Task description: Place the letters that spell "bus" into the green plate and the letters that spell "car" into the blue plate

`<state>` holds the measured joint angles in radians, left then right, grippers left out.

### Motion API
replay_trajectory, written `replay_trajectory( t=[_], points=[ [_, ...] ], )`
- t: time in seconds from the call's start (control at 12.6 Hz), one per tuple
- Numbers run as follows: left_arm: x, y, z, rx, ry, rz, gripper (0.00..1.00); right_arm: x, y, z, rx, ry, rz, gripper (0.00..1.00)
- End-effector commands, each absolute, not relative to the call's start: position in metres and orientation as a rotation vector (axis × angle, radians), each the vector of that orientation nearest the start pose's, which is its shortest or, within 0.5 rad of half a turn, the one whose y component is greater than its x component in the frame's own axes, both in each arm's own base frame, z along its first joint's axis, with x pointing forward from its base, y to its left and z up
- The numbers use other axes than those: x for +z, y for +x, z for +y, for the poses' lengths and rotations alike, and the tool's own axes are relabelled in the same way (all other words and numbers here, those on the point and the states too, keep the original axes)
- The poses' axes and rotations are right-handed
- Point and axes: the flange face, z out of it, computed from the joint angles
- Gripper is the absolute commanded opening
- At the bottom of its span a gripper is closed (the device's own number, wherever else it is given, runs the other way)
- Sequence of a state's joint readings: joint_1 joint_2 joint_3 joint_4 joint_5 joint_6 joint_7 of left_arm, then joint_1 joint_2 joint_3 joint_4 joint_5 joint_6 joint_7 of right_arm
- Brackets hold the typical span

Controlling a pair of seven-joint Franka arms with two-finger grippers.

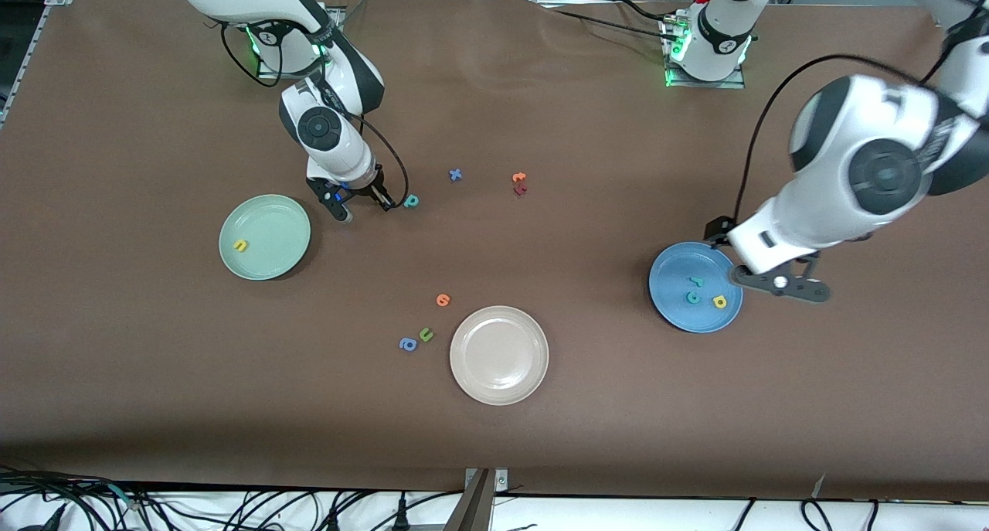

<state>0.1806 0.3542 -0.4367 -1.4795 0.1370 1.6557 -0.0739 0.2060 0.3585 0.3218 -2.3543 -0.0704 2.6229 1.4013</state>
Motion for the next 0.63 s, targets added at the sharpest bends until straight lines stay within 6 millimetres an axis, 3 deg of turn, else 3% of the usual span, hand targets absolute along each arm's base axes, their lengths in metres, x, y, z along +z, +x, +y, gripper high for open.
replay_trajectory(
  t=[0.0,0.16,0.32,0.55],
  points=[
    [0.547,0.619,-0.085,0.146,-3.173,0.176,1.00,0.230,0.454,0.244,0.145,-2.992,1.182,0.05],
    [0.579,0.588,-0.085,0.083,-3.131,0.152,1.00,0.258,0.474,0.214,0.190,-3.086,1.083,0.05],
    [0.587,0.570,-0.085,0.073,-3.112,0.198,1.00,0.270,0.494,0.174,0.227,-3.142,0.954,0.05],
    [0.585,0.558,-0.070,0.071,-3.111,0.160,1.00,0.261,0.514,0.103,0.259,-3.194,0.716,0.05]
  ],
)
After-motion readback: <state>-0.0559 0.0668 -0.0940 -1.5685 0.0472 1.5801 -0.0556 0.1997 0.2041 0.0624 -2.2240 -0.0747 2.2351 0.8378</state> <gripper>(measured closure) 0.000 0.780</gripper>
